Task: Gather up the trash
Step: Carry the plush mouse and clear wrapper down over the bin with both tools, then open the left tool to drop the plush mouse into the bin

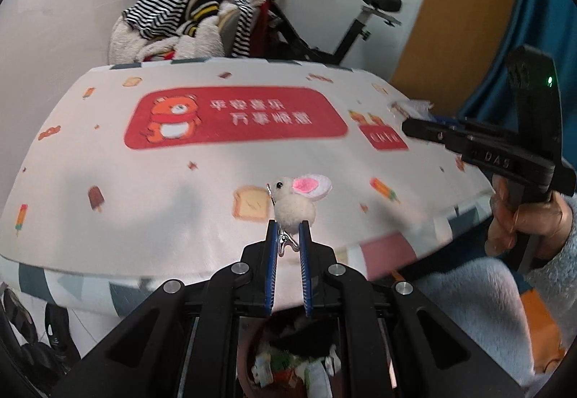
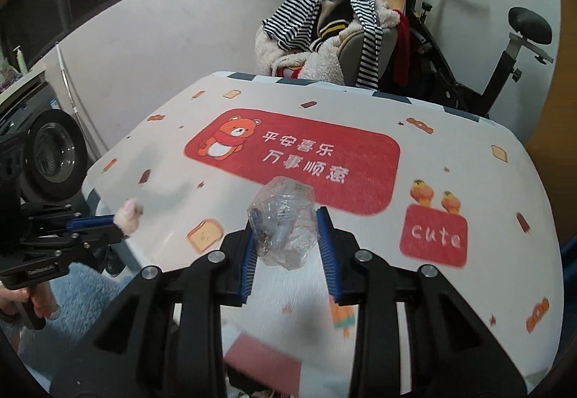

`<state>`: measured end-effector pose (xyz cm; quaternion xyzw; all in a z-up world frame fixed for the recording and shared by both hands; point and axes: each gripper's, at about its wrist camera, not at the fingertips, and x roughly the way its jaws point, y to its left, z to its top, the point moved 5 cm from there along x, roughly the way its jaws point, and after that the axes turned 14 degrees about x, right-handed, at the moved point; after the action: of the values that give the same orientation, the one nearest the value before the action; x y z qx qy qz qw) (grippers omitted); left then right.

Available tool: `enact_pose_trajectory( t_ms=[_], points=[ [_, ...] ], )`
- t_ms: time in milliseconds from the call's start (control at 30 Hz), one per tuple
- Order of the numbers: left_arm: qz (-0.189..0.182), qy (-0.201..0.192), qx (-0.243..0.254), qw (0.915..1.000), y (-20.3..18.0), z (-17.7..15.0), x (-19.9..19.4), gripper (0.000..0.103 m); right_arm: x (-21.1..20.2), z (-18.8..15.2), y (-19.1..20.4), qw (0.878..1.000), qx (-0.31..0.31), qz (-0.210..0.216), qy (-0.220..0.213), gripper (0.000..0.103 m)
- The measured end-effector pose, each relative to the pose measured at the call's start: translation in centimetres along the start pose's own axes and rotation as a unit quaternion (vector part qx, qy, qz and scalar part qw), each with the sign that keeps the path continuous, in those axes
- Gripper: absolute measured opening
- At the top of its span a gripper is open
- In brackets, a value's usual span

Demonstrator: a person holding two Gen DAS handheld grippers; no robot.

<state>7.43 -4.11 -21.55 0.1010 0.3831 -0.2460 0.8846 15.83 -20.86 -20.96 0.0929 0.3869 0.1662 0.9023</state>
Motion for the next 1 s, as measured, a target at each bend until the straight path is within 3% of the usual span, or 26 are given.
enact_pose_trajectory(
  t_ms=[433,833,867,900,967,1000],
  points=[
    [-0.038,0.062,0.032,0.9969,-5.4,-8.0,1.2,0.012,-4.5,-6.3,0.3,1.000,0.017,0.014,-0.013,0.034],
    [-0.044,0.081,0.050,0.9945,-6.4,-11.2,1.7,0.014,-4.1,-10.4,0.5,0.998,0.060,0.020,-0.003,0.034],
    [-0.043,0.080,0.051,0.9946,-6.5,-11.2,1.7,0.022,-4.0,-10.7,0.5,0.998,0.063,0.021,-0.002,0.034],
    [-0.040,0.077,0.052,0.9949,-6.5,-11.1,1.5,0.039,-3.9,-11.1,0.5,0.998,0.066,0.021,-0.001,0.034],
    [-0.029,0.060,0.052,0.9964,-6.4,-10.8,1.0,0.052,-3.6,-11.8,0.8,0.998,0.067,0.019,0.002,0.034],
    [-0.020,0.053,0.051,0.9971,-6.3,-10.7,0.7,0.053,-3.5,-12.1,0.9,0.998,0.067,0.019,0.005,0.034]
  ],
)
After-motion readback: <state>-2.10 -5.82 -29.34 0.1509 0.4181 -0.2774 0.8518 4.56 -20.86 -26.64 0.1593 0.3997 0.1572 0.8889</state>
